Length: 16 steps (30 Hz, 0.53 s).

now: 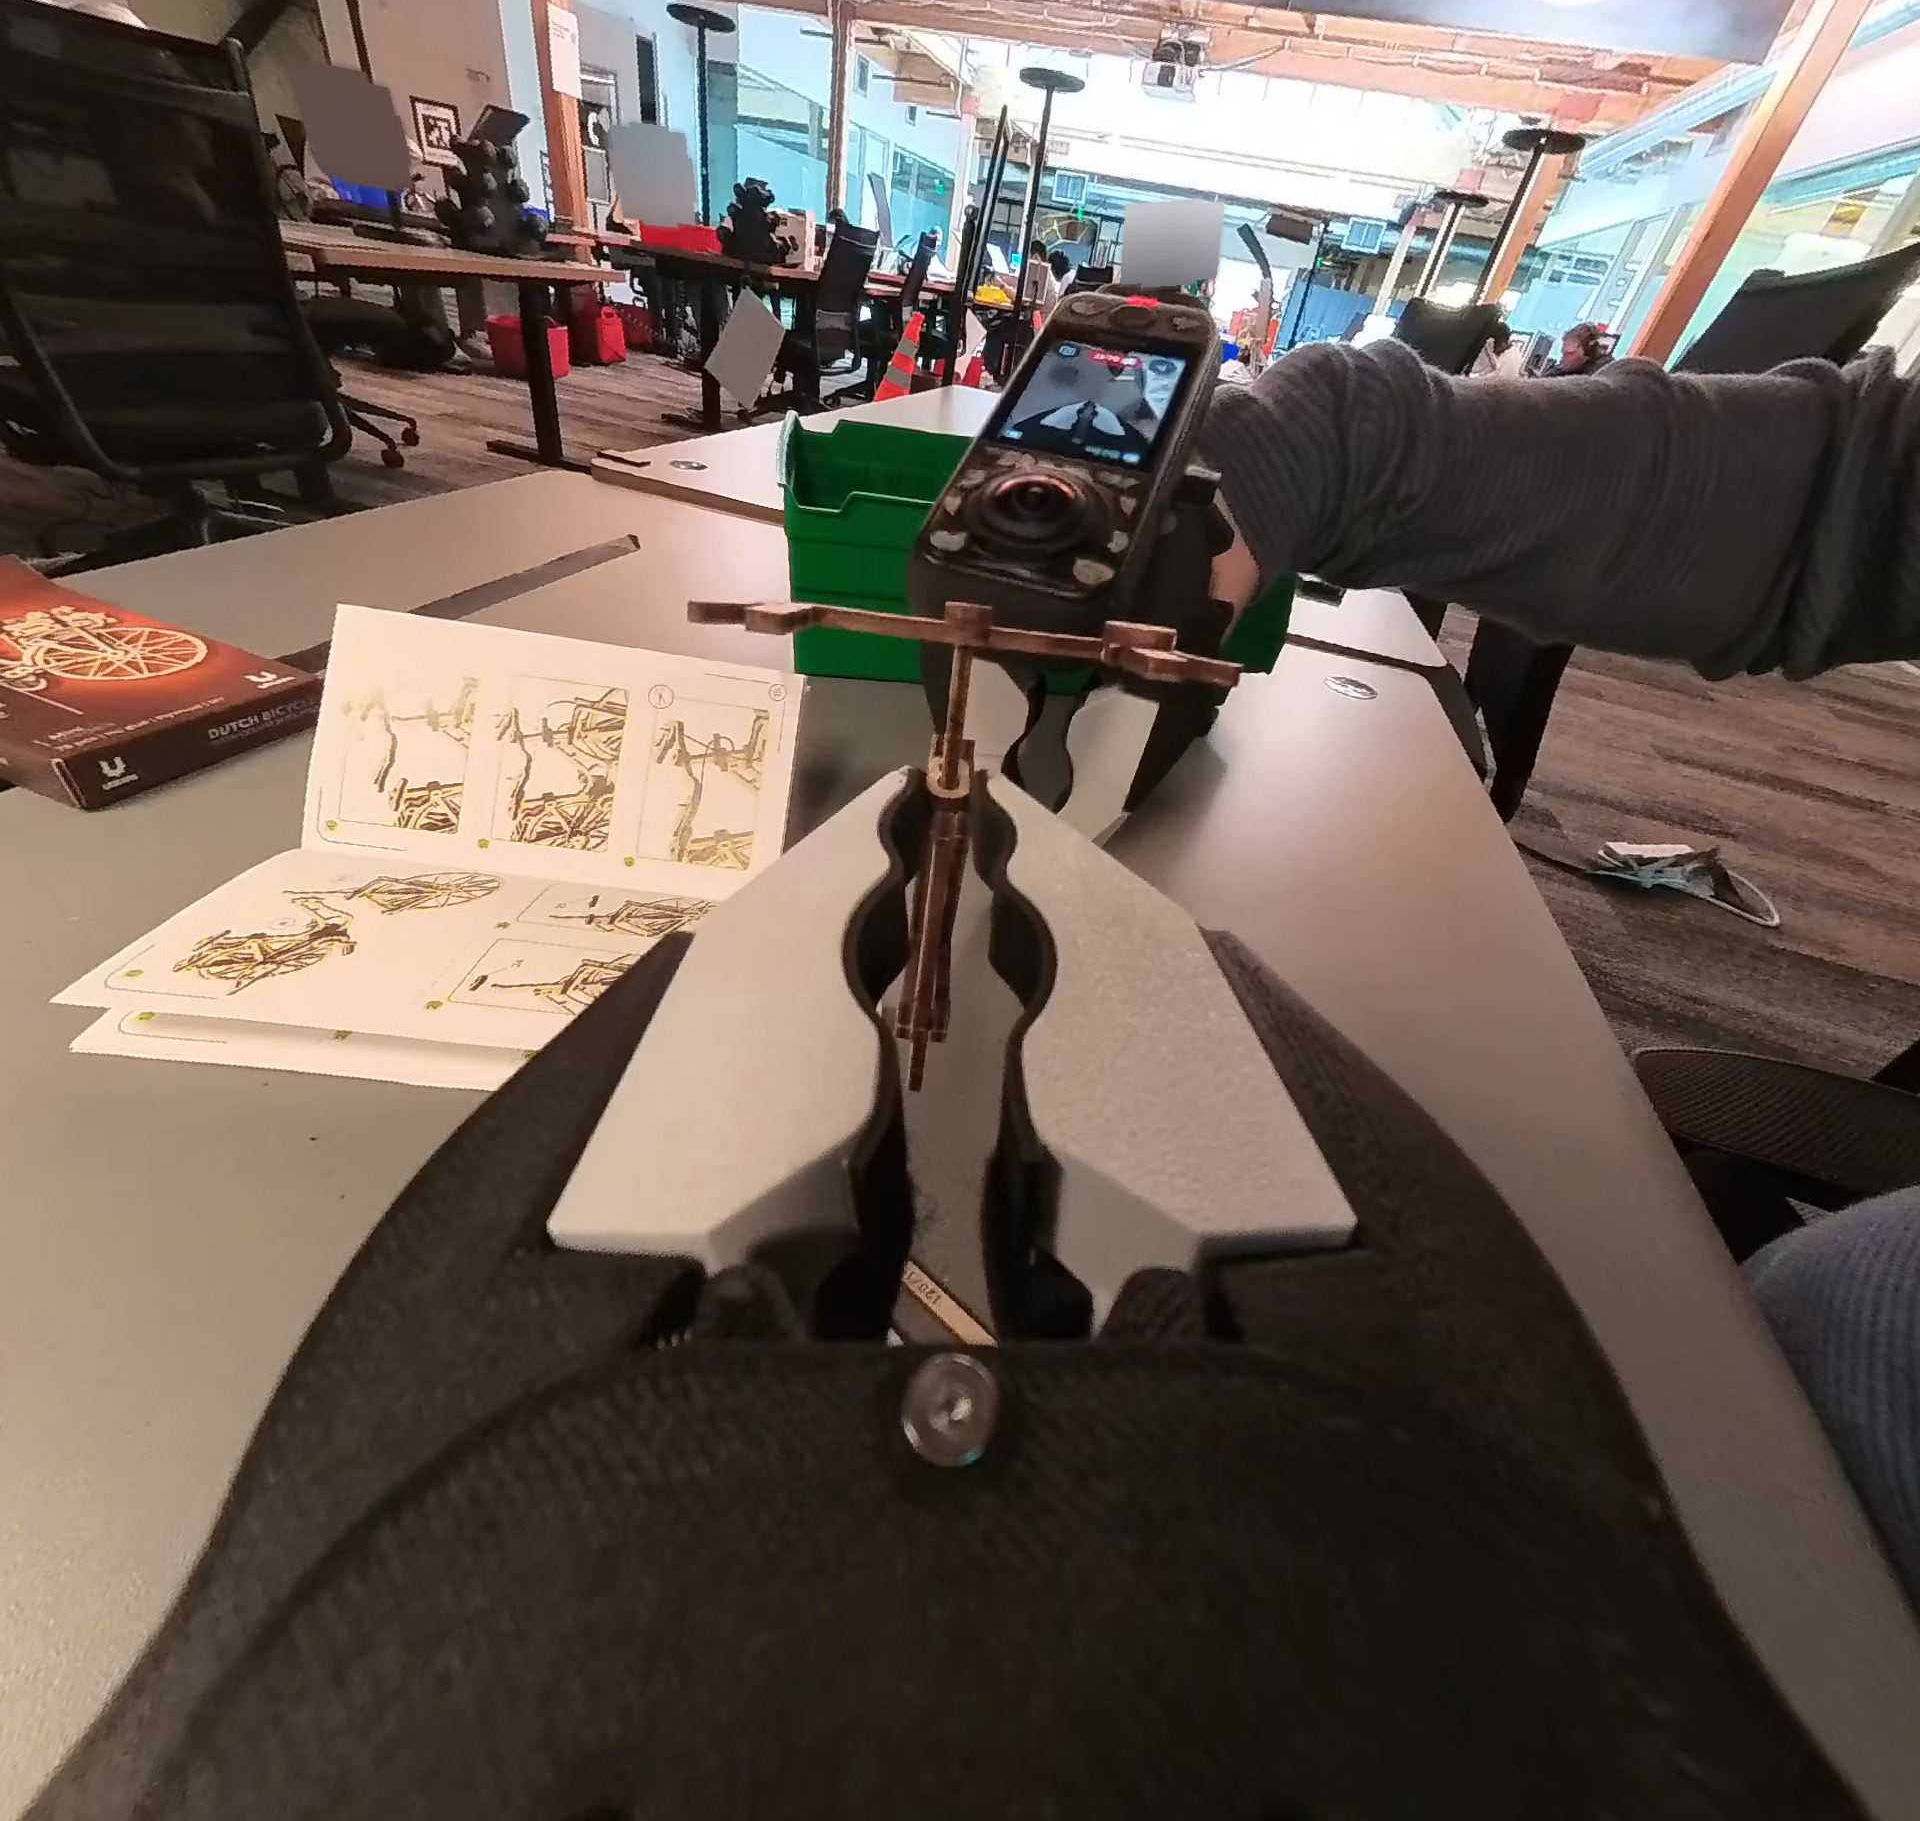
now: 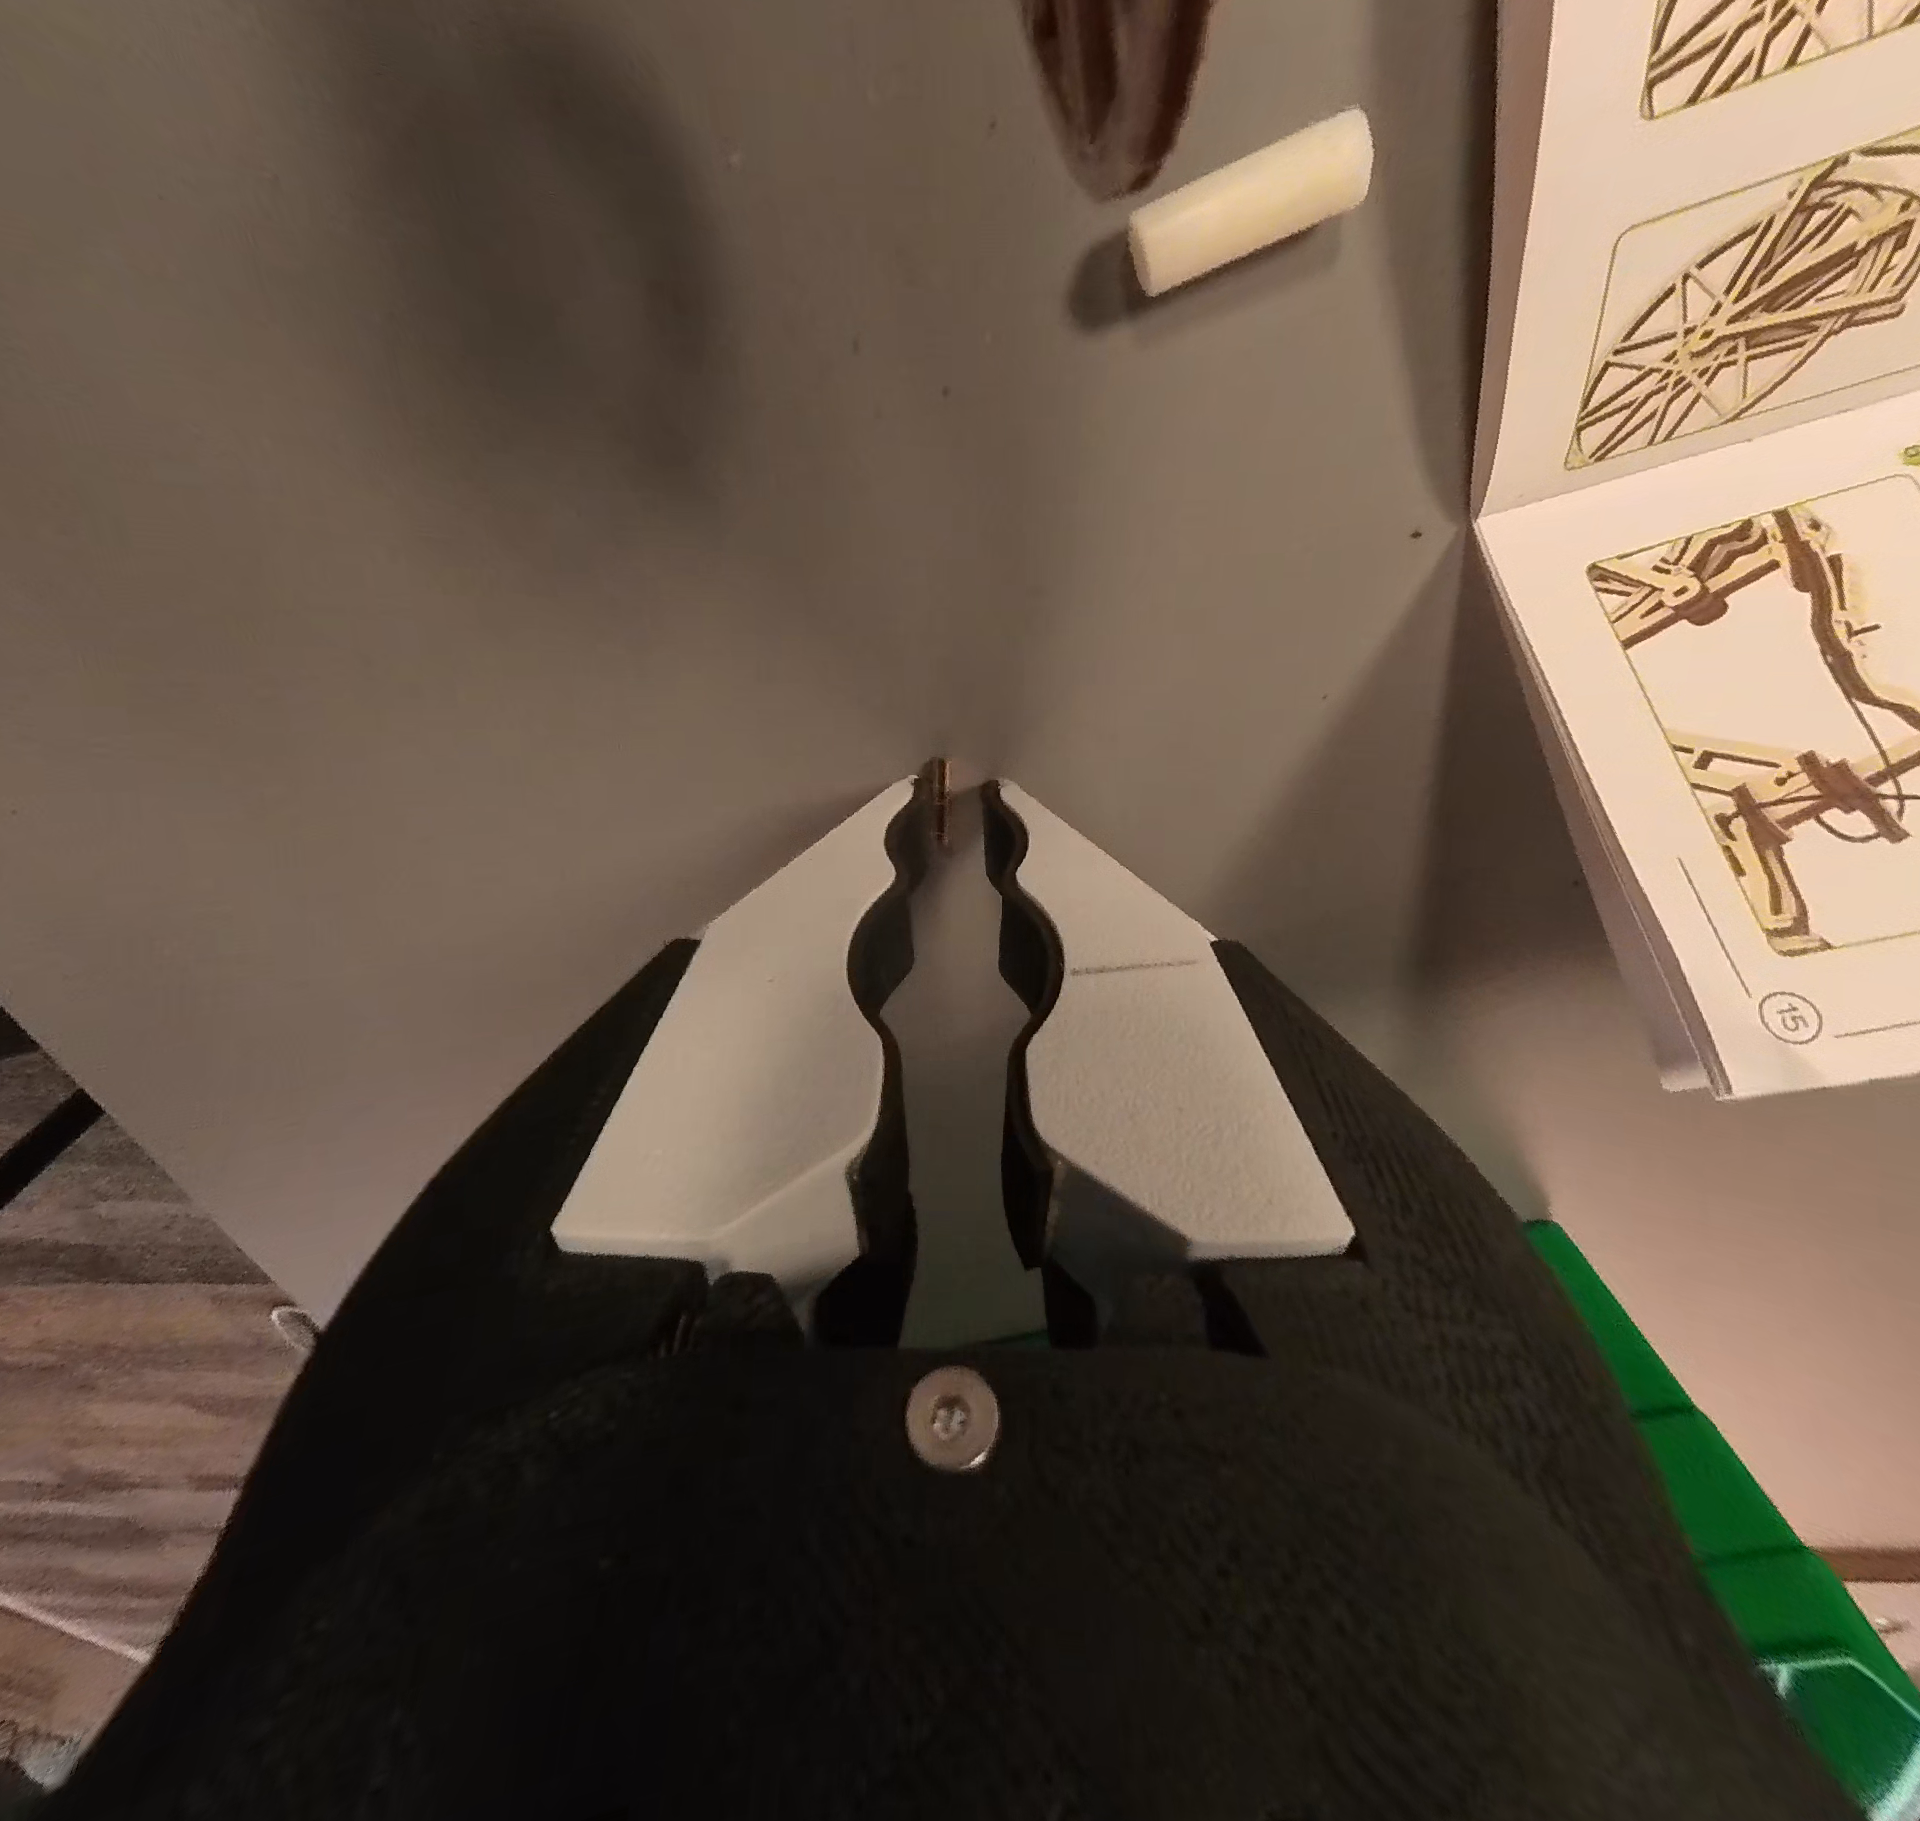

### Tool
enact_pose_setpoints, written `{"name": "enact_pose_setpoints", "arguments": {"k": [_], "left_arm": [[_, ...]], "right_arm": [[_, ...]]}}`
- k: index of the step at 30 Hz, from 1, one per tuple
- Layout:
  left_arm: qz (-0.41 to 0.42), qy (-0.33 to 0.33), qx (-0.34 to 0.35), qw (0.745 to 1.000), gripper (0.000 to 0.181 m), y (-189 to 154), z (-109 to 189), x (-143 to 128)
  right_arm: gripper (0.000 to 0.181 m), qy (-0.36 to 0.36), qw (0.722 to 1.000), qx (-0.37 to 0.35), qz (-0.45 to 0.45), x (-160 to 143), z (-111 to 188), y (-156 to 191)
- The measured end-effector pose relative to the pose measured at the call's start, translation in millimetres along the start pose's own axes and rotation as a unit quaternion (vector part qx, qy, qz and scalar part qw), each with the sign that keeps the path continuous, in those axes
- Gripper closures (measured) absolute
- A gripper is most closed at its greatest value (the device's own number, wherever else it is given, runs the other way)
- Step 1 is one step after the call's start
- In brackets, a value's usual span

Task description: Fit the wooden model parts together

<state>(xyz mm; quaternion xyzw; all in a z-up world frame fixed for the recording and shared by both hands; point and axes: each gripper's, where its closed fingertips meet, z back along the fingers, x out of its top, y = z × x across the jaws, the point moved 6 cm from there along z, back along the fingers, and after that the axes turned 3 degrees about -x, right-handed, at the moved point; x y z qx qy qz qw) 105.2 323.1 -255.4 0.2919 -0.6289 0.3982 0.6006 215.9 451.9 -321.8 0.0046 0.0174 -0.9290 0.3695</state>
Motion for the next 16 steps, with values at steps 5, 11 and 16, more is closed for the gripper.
{"name": "enact_pose_setpoints", "arguments": {"k": [5, 11, 16], "left_arm": [[-0.001, 0.0, 0.0, 1.0, 0.174, -0.2, -0.1, 0.2], [-0.012, -0.03, 0.016, 0.999, 0.174, 0.8, 6.5, 8.7], [-0.054, -0.118, 0.072, 0.989, 0.174, 0.5, 29.3, 38.7]], "right_arm": [[0.177, 0.009, 1.0, -0.001, 0.0, 1.8, -0.5, -0.7], [0.181, -0.148, 0.981, -0.08, -0.096, 11.3, 31.9, -16.3], [0.181, -0.608, 0.741, -0.029, -0.285, 44.0, 148.6, -6.1]]}}
